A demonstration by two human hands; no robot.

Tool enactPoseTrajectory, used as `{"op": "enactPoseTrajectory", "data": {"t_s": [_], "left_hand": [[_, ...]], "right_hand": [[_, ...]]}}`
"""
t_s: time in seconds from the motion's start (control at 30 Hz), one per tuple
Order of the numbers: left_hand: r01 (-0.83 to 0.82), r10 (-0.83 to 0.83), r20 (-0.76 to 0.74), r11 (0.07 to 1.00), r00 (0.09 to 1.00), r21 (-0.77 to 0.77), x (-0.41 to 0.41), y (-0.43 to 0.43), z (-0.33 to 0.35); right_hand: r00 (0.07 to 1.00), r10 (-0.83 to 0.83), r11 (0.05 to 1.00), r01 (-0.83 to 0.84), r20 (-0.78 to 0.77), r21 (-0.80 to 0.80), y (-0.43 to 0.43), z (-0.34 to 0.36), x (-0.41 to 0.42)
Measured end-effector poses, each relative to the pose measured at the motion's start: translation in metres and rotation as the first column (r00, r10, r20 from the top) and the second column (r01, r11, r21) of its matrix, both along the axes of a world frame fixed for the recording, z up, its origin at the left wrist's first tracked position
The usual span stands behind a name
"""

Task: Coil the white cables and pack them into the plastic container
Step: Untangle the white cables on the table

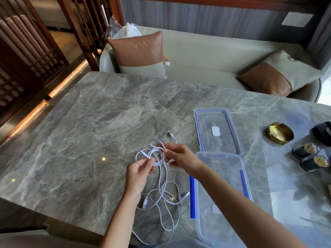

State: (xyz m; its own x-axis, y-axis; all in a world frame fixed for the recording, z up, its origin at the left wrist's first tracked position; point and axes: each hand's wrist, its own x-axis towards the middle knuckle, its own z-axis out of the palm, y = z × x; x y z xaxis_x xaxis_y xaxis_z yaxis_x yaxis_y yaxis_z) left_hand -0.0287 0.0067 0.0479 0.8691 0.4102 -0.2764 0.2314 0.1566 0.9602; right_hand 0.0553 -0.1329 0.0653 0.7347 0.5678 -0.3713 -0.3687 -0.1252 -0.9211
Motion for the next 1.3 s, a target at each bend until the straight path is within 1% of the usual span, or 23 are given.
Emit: {"op": "enactPoseTrajectory", "data": {"t_s": [0.07,0.2,0.3,0.37,0.43,0.63,0.7,0.73,0.77,0.83,0.87,0.9,0.93,1.0,1.1,1.3], "left_hand": [[0.062,-0.062,-0.018,0.998,0.998,0.008,-0.002,0.004,0.001],[0.13,-0.13,-0.048,0.991,0.99,-0.01,-0.006,0.012,0.001],[0.153,-0.153,-0.054,0.988,0.987,-0.009,-0.007,0.014,0.001],[0.144,-0.143,-0.042,0.989,0.989,0.018,-0.008,0.014,0.001],[0.126,-0.125,-0.021,0.99,0.992,0.055,-0.008,0.015,0.001],[0.051,-0.054,0.026,0.994,0.998,0.101,-0.005,0.016,0.0],[0.024,-0.029,0.025,0.983,0.999,0.181,-0.004,0.017,-0.001],[0.03,-0.037,0.024,0.967,0.999,0.255,-0.005,0.018,-0.001],[0.058,-0.072,0.028,0.933,0.997,0.354,-0.006,0.019,-0.002],[0.15,-0.201,0.032,0.818,0.979,0.556,-0.006,0.024,-0.002],[0.196,-0.26,0.017,0.769,0.965,0.608,-0.006,0.026,-0.002],[0.241,-0.303,-0.007,0.745,0.953,0.622,-0.005,0.028,-0.001],[0.28,-0.329,-0.032,0.746,0.944,0.604,-0.004,0.029,-0.001],[0.312,-0.339,-0.056,0.777,0.939,0.547,-0.002,0.032,0.0],[0.281,-0.288,-0.06,0.829,0.956,0.484,-0.001,0.033,0.001],[0.204,-0.206,-0.025,0.932,0.978,0.299,-0.002,0.023,0.002]], "right_hand": [[0.997,0.064,0.997,-0.062,0.039,-0.055,-0.002,0.003,0.002],[0.982,0.186,0.976,-0.18,0.041,-0.12,-0.004,0.005,0.004],[0.967,0.25,0.961,-0.243,0.04,-0.132,-0.005,0.005,0.006],[0.956,0.291,0.95,-0.286,0.024,-0.124,-0.006,0.007,0.007],[0.951,0.31,0.944,-0.306,0.015,-0.122,-0.006,0.008,0.008],[0.961,0.273,0.956,-0.269,0.029,-0.114,0.0,0.006,0.008],[0.96,0.279,0.955,-0.274,0.031,-0.117,-0.001,0.007,0.009],[0.958,0.285,0.952,-0.28,0.032,-0.121,-0.002,0.007,0.009],[0.955,0.294,0.949,-0.288,0.032,-0.126,-0.004,0.008,0.01],[0.949,0.314,0.942,-0.307,0.034,-0.139,-0.006,0.009,0.01],[0.945,0.325,0.937,-0.317,0.034,-0.144,-0.007,0.01,0.01],[0.942,0.335,0.934,-0.327,0.032,-0.147,-0.008,0.011,0.01],[0.938,0.344,0.93,-0.337,0.029,-0.149,-0.009,0.012,0.011],[0.933,0.36,0.924,-0.352,0.026,-0.152,-0.01,0.015,0.012],[0.933,0.359,0.922,-0.35,0.029,-0.166,-0.01,0.017,0.013],[0.945,0.328,0.928,-0.321,0.008,-0.19,-0.01,0.017,0.012]]}}
